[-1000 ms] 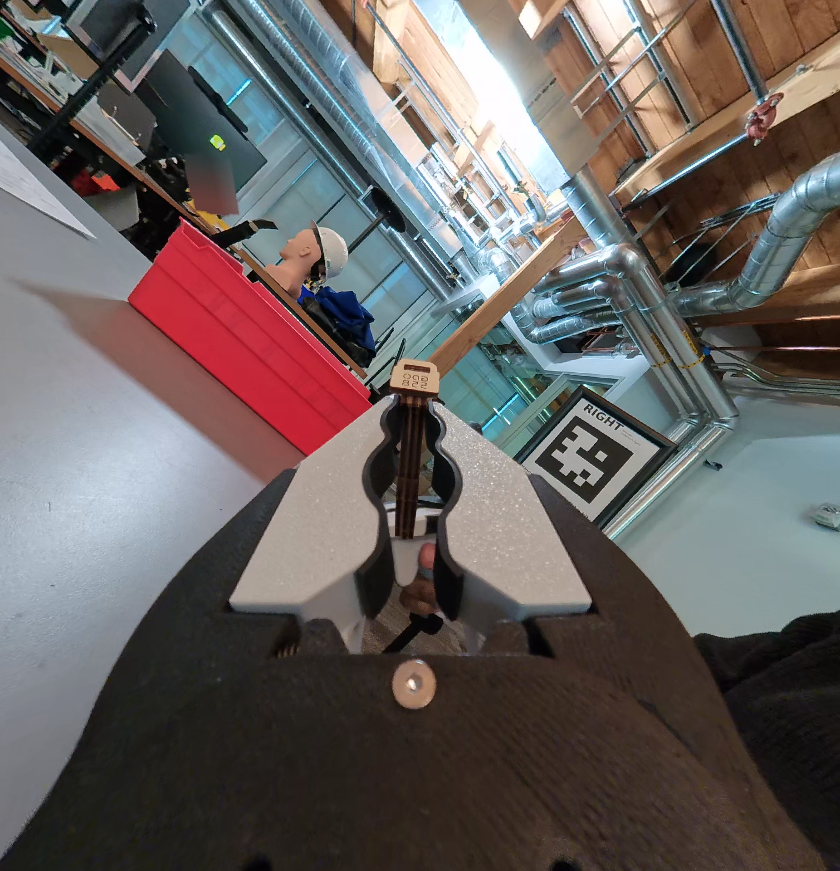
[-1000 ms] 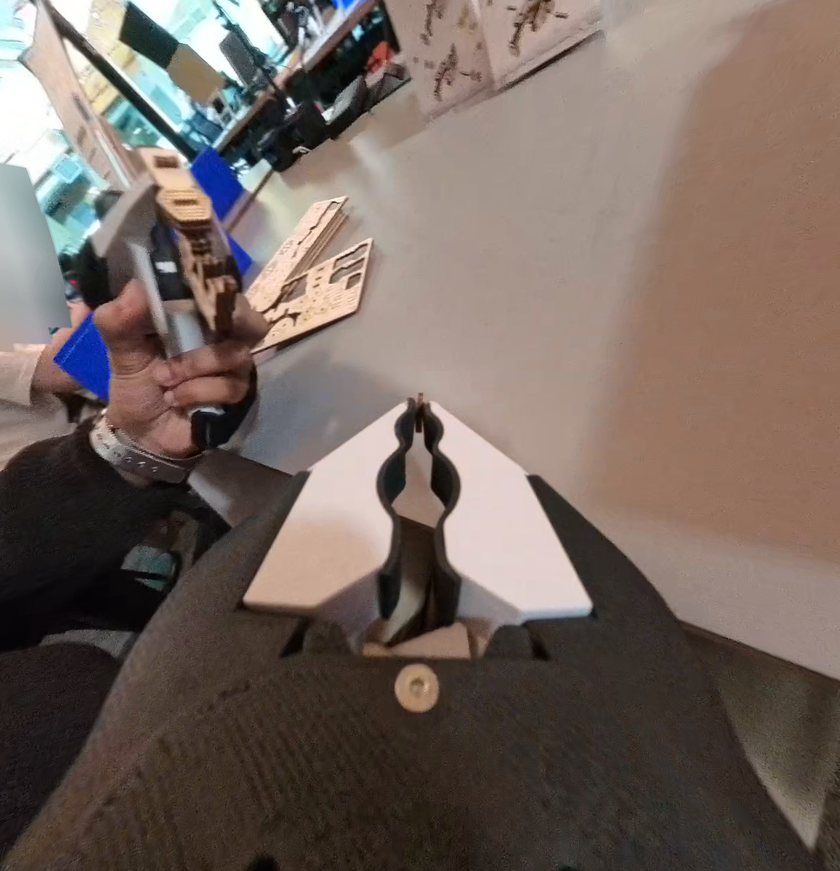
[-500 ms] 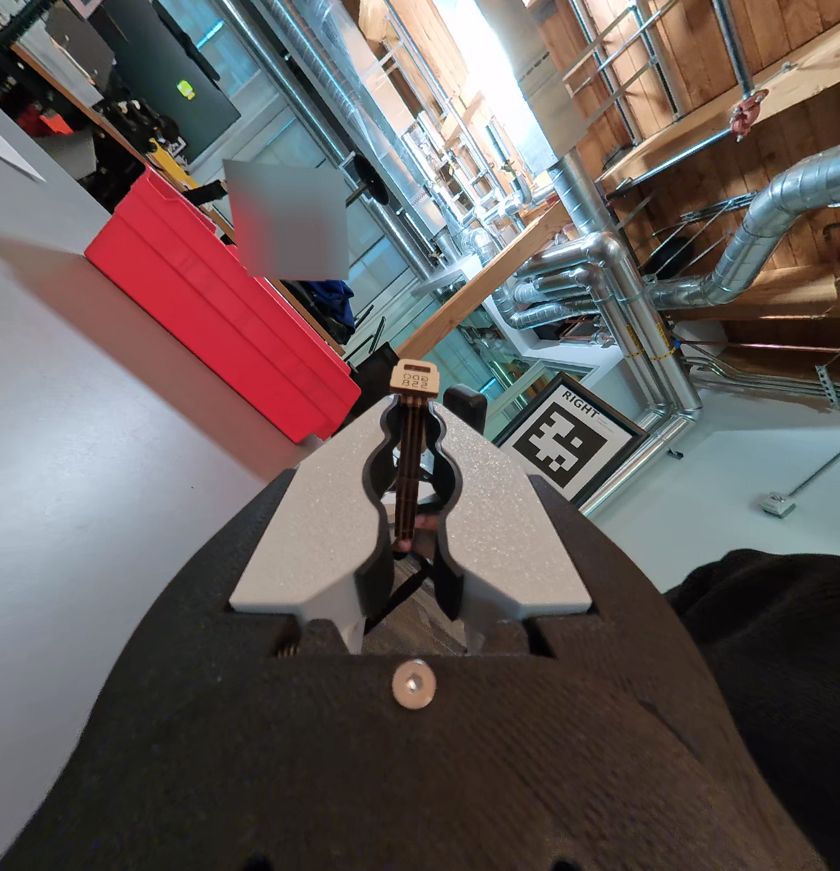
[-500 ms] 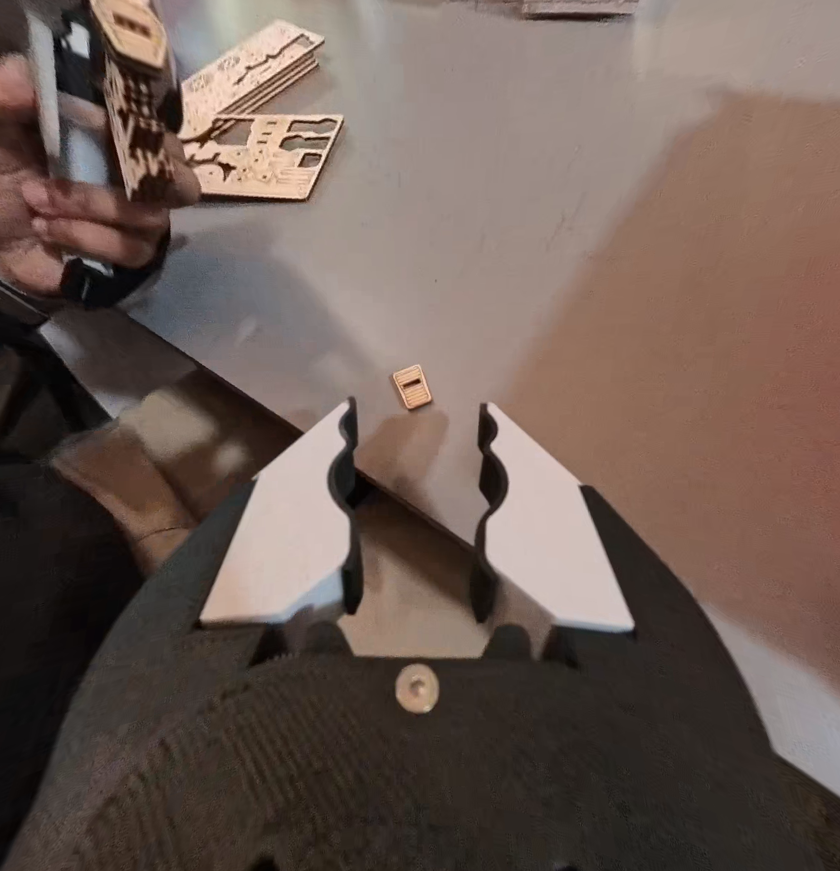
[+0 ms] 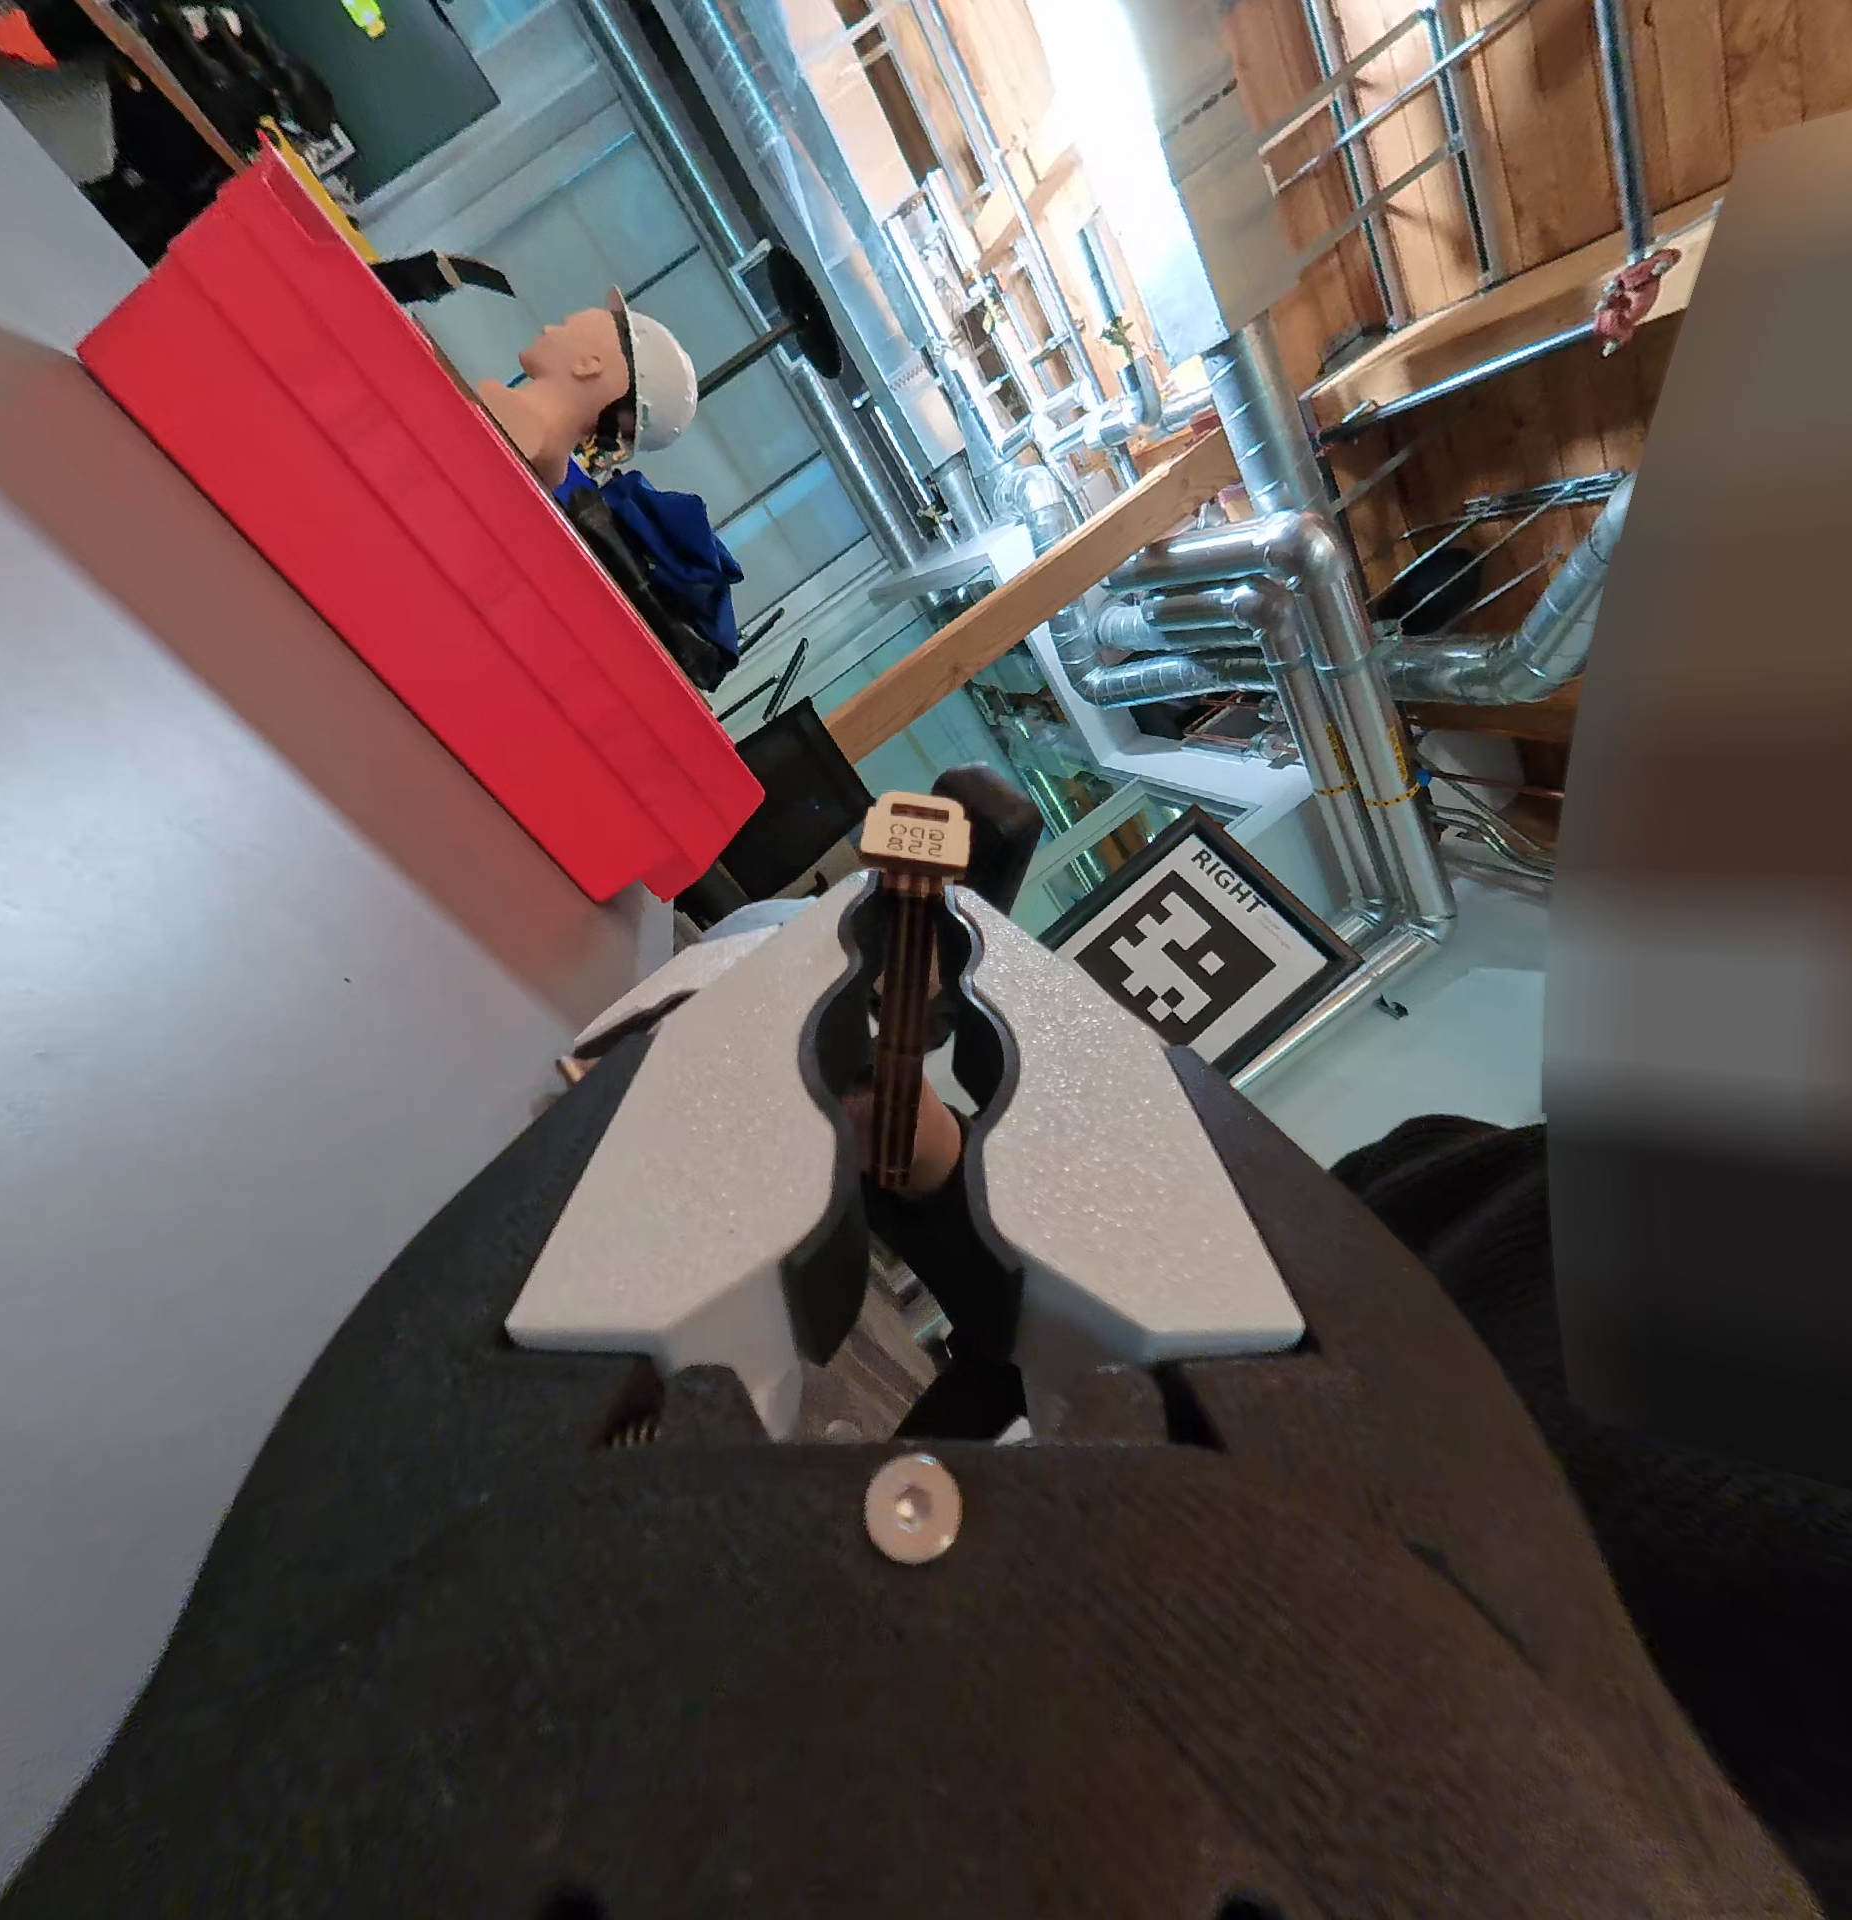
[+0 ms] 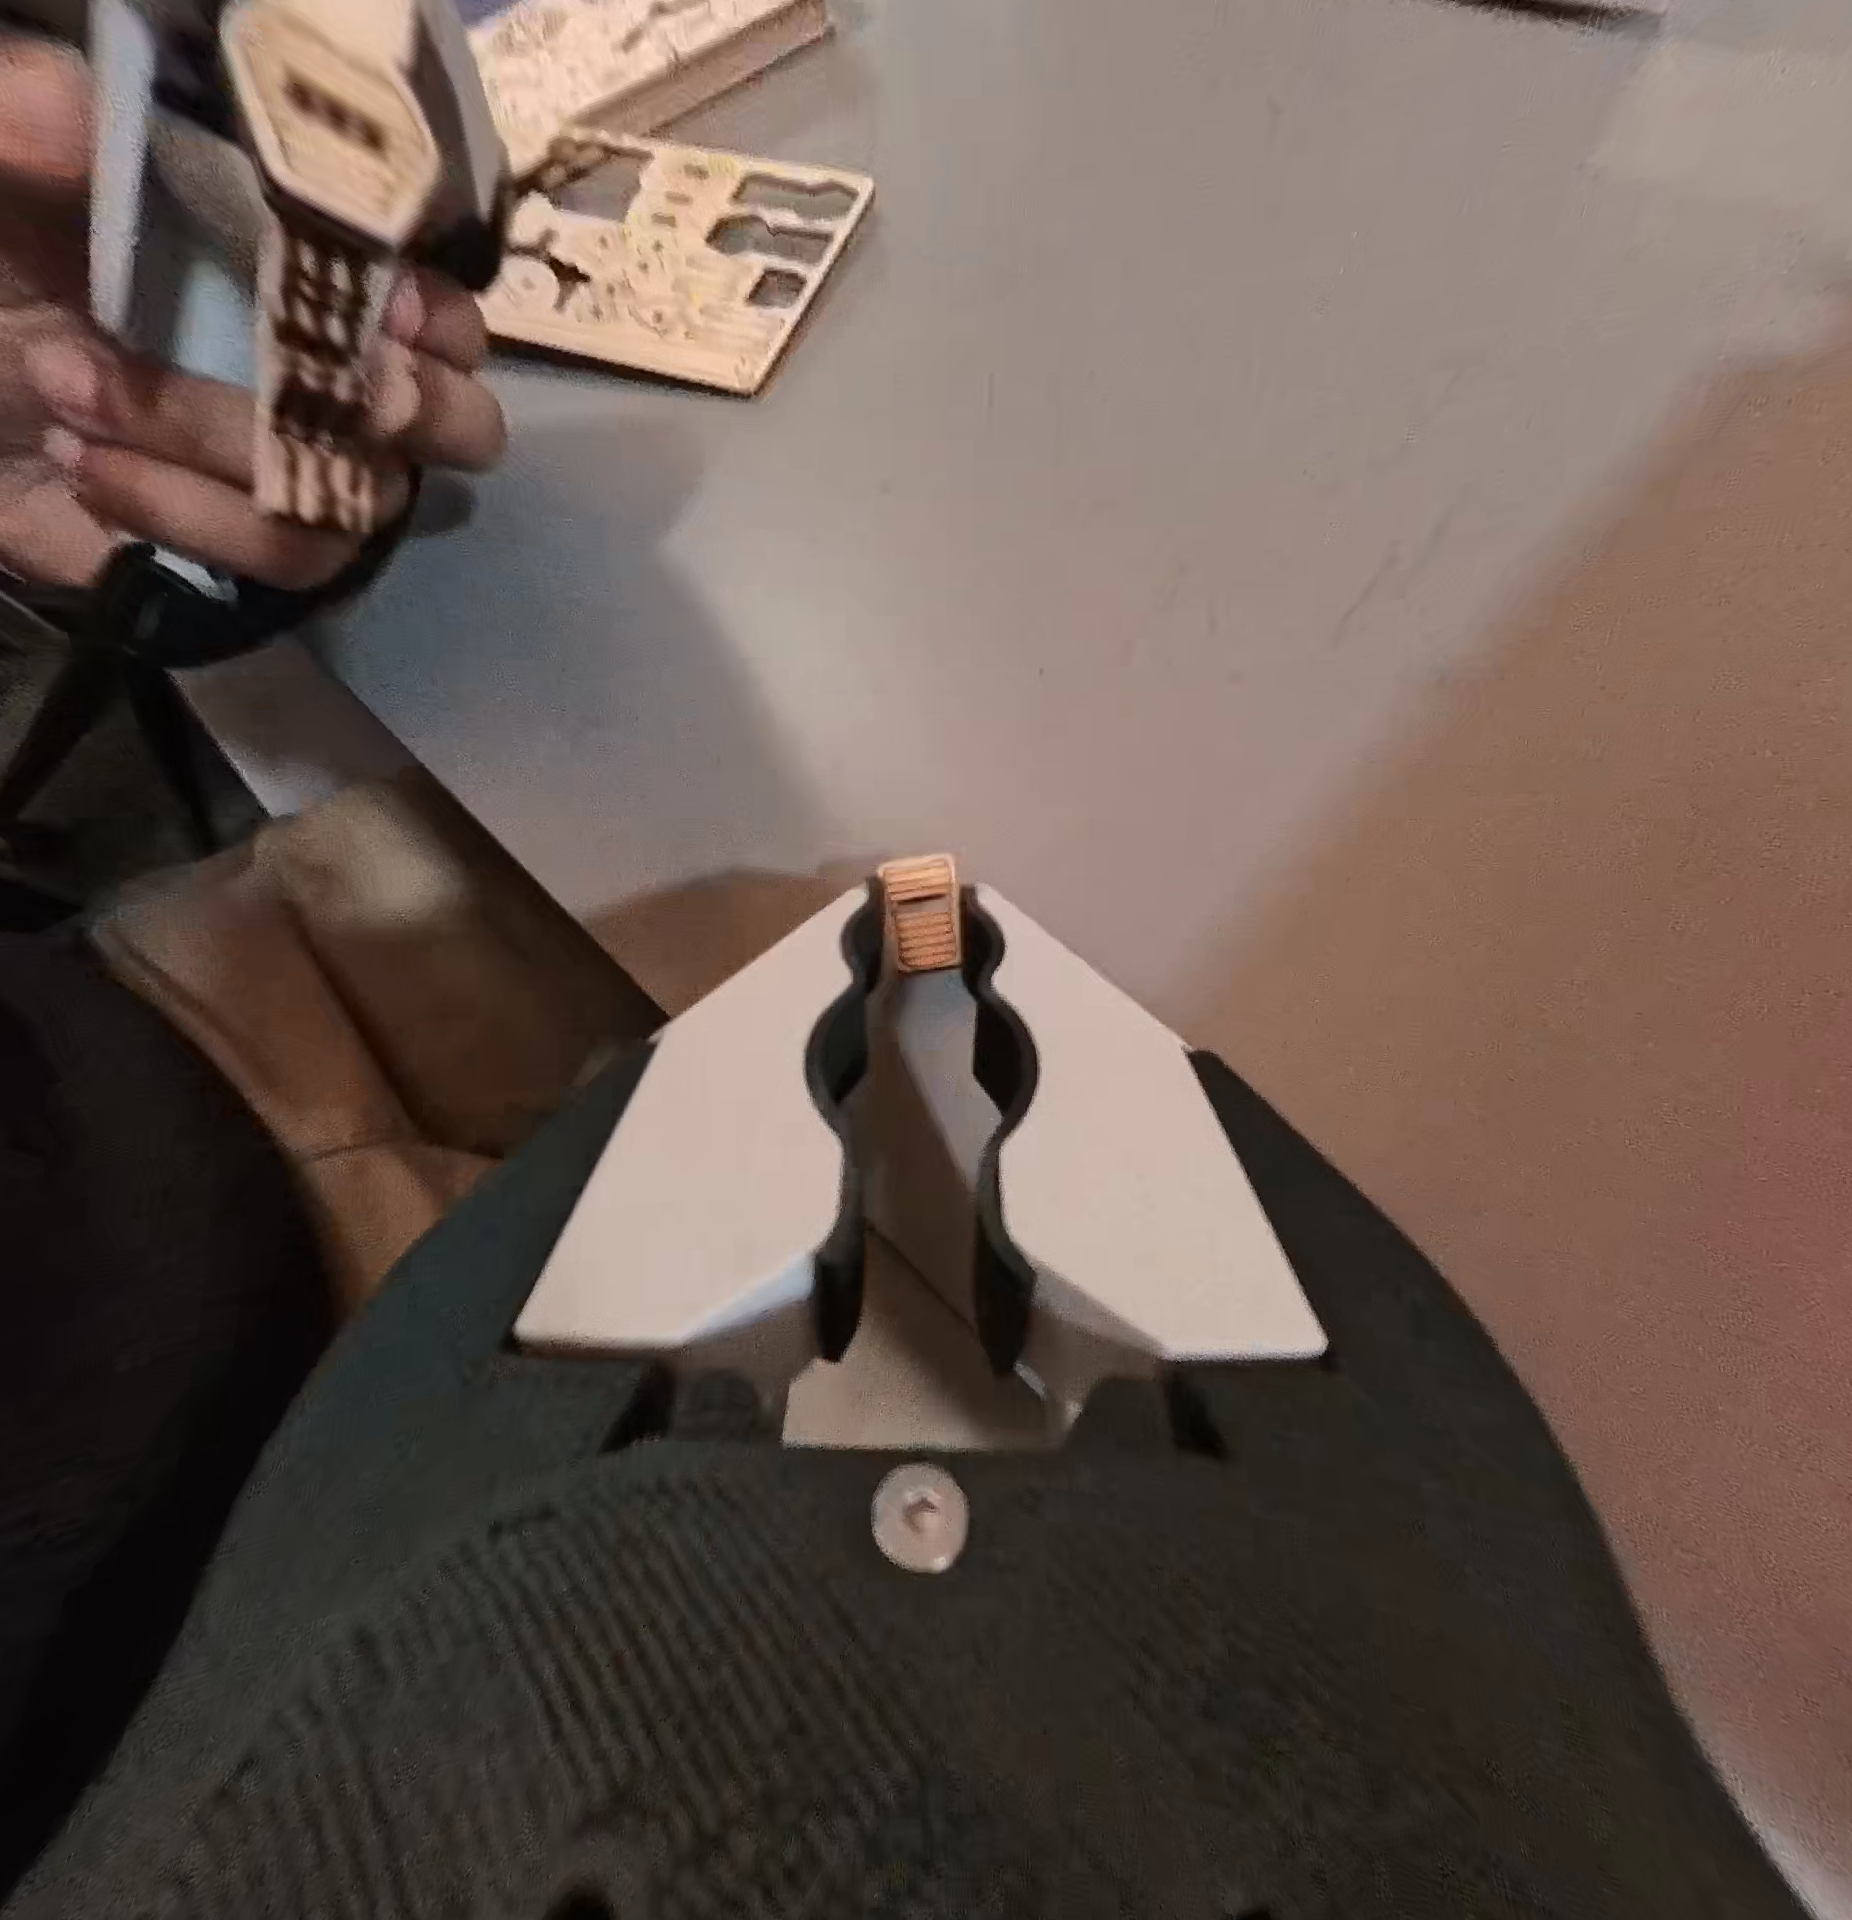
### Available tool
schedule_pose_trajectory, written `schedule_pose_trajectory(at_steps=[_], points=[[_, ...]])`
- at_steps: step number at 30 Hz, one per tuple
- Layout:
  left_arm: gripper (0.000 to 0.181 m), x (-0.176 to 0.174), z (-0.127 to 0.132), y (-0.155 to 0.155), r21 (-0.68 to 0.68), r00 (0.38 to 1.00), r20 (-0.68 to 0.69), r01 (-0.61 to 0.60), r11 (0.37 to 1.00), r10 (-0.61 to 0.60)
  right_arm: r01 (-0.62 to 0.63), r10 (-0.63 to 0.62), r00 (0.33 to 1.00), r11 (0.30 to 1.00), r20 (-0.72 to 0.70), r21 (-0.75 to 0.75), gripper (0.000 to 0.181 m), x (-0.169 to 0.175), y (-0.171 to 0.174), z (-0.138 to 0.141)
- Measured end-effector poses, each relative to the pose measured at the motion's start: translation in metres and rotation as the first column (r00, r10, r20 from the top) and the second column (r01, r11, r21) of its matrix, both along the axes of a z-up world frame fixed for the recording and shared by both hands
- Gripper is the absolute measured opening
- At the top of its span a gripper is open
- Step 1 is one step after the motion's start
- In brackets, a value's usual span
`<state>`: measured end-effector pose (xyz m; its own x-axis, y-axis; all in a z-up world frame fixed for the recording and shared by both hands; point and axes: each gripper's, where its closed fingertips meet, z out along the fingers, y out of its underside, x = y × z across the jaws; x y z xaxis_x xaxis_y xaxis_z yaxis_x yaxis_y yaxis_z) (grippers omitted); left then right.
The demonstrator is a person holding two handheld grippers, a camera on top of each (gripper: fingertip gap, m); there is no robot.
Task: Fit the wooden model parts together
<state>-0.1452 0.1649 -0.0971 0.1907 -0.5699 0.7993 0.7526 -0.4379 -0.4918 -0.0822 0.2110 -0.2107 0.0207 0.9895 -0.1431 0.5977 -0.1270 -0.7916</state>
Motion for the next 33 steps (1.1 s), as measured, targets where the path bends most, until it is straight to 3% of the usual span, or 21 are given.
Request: schedule_pose_trajectory(at_steps=[3, 5, 9, 12, 18, 33], points=[[0.006, 0.009, -0.002, -0.002, -0.002, 0.999, -0.031, 0.033, 0.999, -0.033, 0.020, -0.035, 0.982, 0.997, -0.187, -0.080, 0.013, -0.006, -0.003, 0.037], [0.006, 0.014, -0.003, -0.004, -0.001, 0.997, -0.062, 0.045, 0.999, -0.045, -0.010, -0.073, 0.927, 0.976, -0.367, -0.219, 0.013, -0.008, -0.011, 0.073], [0.006, 0.028, -0.006, -0.006, 0.004, 0.992, -0.101, 0.078, 0.997, -0.077, -0.125, -0.212, 0.814, 0.846, -0.541, -0.519, 0.013, -0.007, -0.022, 0.114], [0.006, 0.038, -0.008, -0.007, -0.002, 0.988, -0.120, 0.096, 0.995, -0.095, -0.204, -0.238, 0.801, 0.754, -0.549, -0.624, 0.013, -0.012, -0.034, 0.119], [0.006, 0.048, -0.010, -0.009, 0.010, 0.977, -0.188, 0.107, 0.994, -0.103, -0.258, -0.236, 0.825, 0.652, -0.514, -0.713, 0.013, -0.019, -0.050, 0.113], [0.006, 0.051, -0.009, -0.013, 0.031, 0.964, -0.249, 0.102, 0.994, -0.092, -0.277, -0.217, 0.829, 0.642, -0.516, -0.715, 0.013, -0.015, -0.051, 0.111]])
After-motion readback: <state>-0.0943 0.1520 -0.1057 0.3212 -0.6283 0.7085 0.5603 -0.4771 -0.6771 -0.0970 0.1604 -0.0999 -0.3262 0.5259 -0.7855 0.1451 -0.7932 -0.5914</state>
